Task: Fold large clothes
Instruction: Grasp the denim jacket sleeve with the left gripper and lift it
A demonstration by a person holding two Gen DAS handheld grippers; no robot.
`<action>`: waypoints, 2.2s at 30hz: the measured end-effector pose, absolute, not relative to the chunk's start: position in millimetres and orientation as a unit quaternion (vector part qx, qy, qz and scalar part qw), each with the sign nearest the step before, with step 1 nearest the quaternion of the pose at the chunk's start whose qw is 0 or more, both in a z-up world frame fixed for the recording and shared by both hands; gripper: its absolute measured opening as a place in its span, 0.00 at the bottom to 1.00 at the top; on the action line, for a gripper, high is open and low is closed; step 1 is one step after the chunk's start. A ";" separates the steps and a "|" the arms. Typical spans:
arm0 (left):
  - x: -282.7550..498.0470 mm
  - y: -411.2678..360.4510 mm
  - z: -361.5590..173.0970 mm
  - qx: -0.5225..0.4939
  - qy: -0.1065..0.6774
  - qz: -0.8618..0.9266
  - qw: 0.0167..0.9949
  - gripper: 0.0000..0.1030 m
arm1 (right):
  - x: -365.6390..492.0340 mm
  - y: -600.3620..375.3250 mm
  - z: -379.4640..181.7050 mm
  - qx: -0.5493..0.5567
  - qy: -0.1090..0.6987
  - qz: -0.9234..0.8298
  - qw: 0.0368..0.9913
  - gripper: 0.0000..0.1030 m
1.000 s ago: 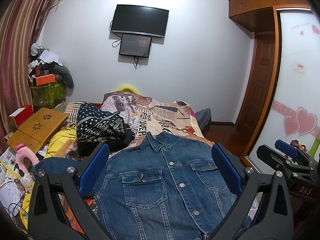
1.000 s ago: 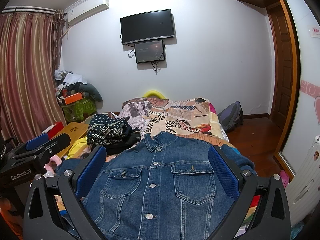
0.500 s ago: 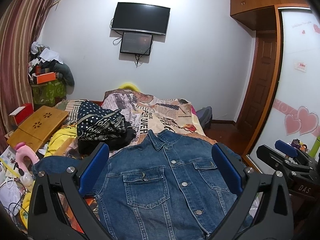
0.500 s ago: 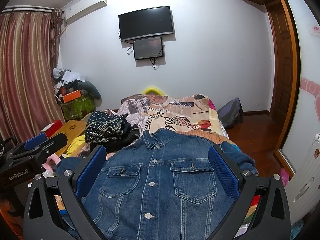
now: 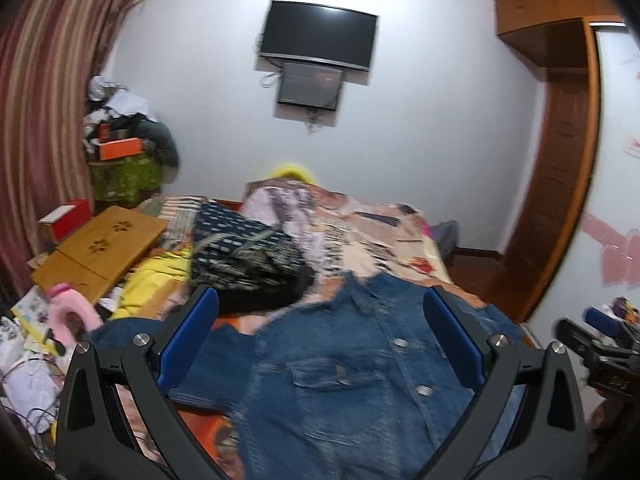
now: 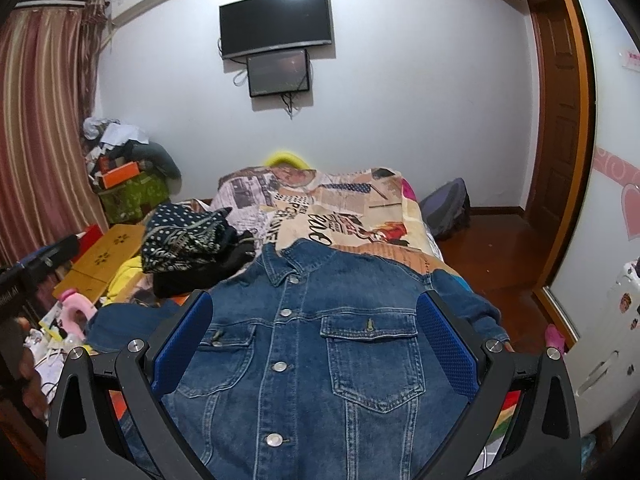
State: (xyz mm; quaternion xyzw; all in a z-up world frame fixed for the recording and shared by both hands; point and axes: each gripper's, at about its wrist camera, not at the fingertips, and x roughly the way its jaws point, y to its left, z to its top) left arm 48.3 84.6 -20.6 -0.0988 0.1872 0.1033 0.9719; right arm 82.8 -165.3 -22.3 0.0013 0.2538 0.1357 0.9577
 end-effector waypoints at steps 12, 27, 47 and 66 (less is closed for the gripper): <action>76.2 228.2 -59.5 -0.158 0.206 0.247 0.934 1.00 | 129.2 -157.2 -34.5 -0.011 0.288 0.098 0.953 0.98; 55.2 372.5 -236.5 -0.357 0.373 0.331 0.790 0.86 | 192.4 -125.2 -78.5 -0.009 0.371 0.129 0.920 0.98; 66.1 410.3 -318.6 -0.514 0.372 0.279 0.721 0.27 | 212.3 -111.6 -97.1 -0.026 0.411 0.134 0.901 0.98; 155.4 279.8 -99.8 -0.242 0.257 0.191 0.916 0.10 | 202.3 -135.6 -92.4 -0.017 0.398 0.138 0.907 0.98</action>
